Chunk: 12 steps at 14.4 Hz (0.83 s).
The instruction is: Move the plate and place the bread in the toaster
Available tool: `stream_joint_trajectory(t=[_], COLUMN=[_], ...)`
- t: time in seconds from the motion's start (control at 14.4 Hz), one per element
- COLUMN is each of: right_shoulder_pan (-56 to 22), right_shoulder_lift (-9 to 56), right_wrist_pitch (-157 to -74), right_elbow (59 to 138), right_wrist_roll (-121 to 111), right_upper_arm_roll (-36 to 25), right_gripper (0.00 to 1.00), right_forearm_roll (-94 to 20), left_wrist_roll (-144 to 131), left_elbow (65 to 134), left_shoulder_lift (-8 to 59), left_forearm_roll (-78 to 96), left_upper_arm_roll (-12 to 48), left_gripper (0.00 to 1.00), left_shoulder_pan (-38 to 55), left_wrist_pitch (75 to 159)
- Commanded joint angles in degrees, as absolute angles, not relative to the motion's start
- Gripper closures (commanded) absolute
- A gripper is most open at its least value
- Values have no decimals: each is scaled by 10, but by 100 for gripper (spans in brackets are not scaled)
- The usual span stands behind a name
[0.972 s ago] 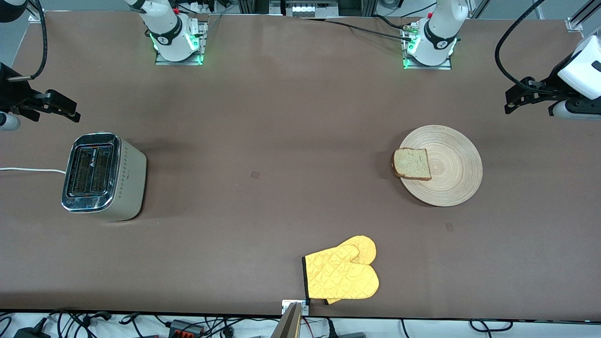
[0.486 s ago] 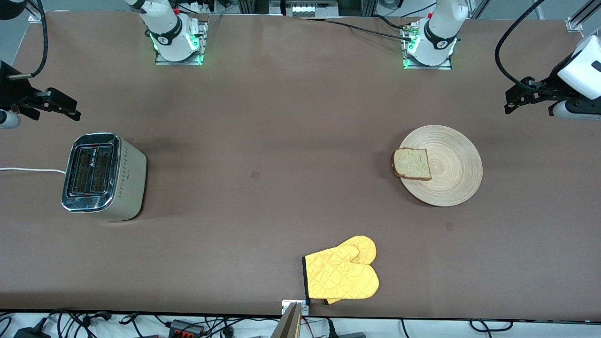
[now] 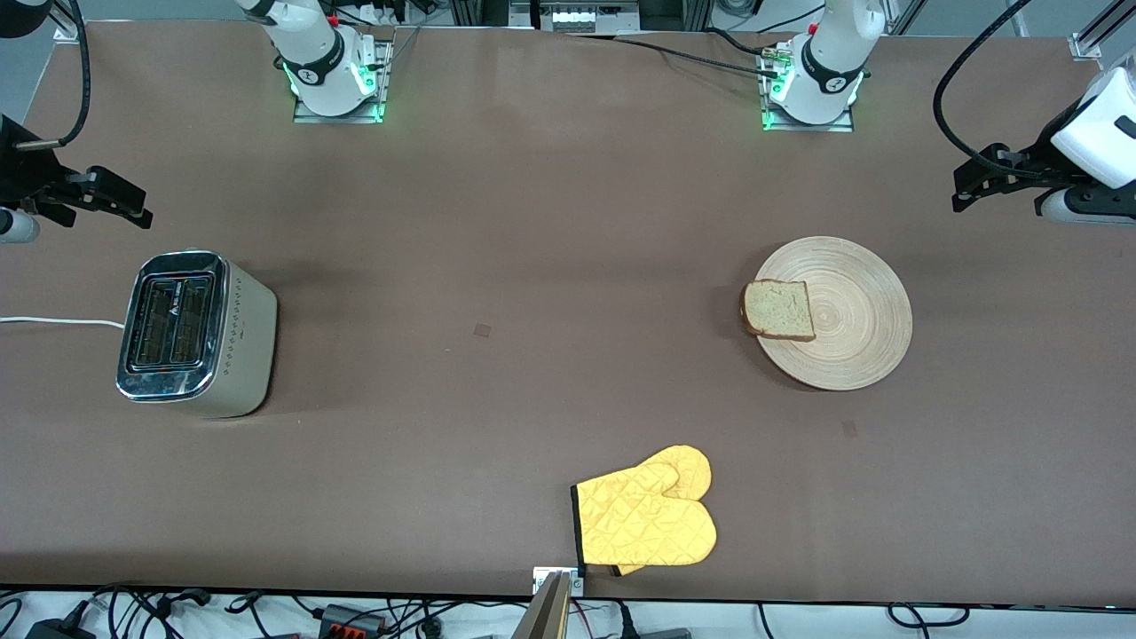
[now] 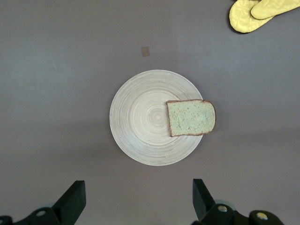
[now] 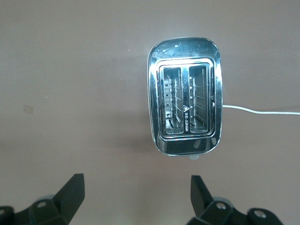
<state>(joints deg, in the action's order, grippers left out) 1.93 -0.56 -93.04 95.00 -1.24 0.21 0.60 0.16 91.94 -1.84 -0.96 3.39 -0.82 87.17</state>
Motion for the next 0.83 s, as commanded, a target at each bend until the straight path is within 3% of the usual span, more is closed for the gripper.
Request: stream_joint_trajectory(t=[0.0, 0.76], right_shoulder_pan=[22, 19], right_shoulder_lift=[-18, 2], right_wrist_pitch=[-936, -959], right_elbow=[966, 964], right_wrist_roll=[-21, -13], right_upper_arm_roll=[5, 5], right_gripper=[0, 0], right_forearm_roll=[14, 13], left_wrist_roll=[7, 8], left_elbow=[904, 903], left_shoulder_lift=[-12, 0], left_forearm_roll=[-14, -13], left_upper_arm_roll=[34, 28], left_gripper=[0, 0], left_shoulder_pan=[-10, -23], left_wrist_pitch=[856, 856])
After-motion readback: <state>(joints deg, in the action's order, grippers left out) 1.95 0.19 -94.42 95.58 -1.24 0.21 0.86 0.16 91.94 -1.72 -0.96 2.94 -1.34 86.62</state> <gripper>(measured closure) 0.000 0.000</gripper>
